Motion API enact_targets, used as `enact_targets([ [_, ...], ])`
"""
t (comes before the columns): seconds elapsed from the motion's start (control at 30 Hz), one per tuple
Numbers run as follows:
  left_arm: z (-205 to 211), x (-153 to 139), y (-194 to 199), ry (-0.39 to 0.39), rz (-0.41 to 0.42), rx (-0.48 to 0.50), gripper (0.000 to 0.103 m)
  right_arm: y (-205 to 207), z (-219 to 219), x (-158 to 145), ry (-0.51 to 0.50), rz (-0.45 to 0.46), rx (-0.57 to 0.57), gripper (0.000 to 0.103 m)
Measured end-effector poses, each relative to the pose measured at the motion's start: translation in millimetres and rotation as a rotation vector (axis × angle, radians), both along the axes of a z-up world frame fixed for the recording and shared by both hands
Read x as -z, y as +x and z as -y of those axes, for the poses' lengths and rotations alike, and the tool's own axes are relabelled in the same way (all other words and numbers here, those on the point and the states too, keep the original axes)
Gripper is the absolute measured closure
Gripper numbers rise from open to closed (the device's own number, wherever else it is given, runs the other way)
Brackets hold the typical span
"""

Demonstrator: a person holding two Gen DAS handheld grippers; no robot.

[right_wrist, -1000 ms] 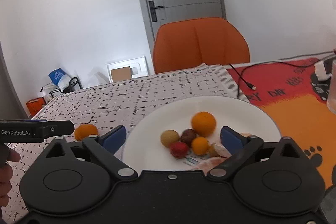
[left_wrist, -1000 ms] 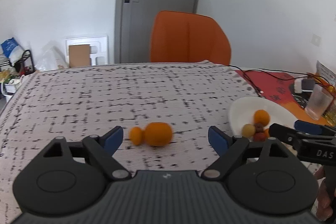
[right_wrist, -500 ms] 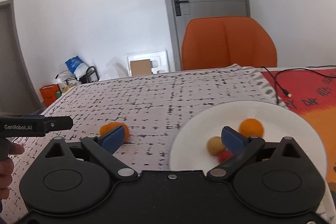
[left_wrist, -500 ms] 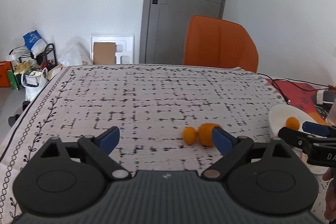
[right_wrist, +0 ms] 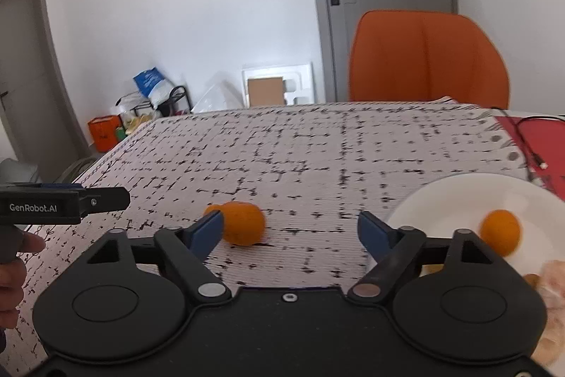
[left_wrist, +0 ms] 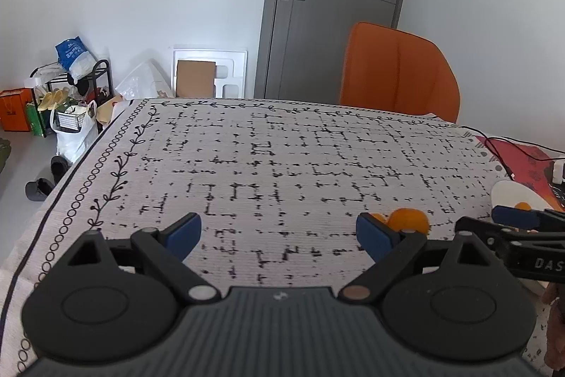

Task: Organize fruits
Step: 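Grasp an orange with right tool while left tool grasps a small orange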

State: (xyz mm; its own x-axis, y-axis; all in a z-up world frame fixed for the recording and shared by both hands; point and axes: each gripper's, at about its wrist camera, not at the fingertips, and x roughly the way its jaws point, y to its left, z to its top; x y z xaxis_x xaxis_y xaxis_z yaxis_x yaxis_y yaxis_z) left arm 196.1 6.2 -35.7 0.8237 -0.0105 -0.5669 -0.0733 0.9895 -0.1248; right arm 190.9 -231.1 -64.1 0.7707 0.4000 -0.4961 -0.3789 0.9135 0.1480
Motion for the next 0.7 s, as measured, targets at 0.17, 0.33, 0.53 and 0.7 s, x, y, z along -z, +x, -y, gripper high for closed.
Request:
enact_targets([
  [0.17,-10,1,5,-0.006,-0.011,-0.001,0.010,11,-14,5,0.004,-0.037,-0.031,0.029],
  [0.33,-18,3,11,-0.014,-0.018,-0.009,0.010,20,-27,8,0.000,-0.057,-0.053,0.033],
  [0.53,-20,7,15,-0.028,-0.028,0.007,0.010,30,-39,17,0.006,-0.114,-0.097,0.064],
  [0.7,-15,10,20,-0.037,-0.036,0.020,0.010,27,-36,14,0.008,-0.105,-0.089,0.065],
])
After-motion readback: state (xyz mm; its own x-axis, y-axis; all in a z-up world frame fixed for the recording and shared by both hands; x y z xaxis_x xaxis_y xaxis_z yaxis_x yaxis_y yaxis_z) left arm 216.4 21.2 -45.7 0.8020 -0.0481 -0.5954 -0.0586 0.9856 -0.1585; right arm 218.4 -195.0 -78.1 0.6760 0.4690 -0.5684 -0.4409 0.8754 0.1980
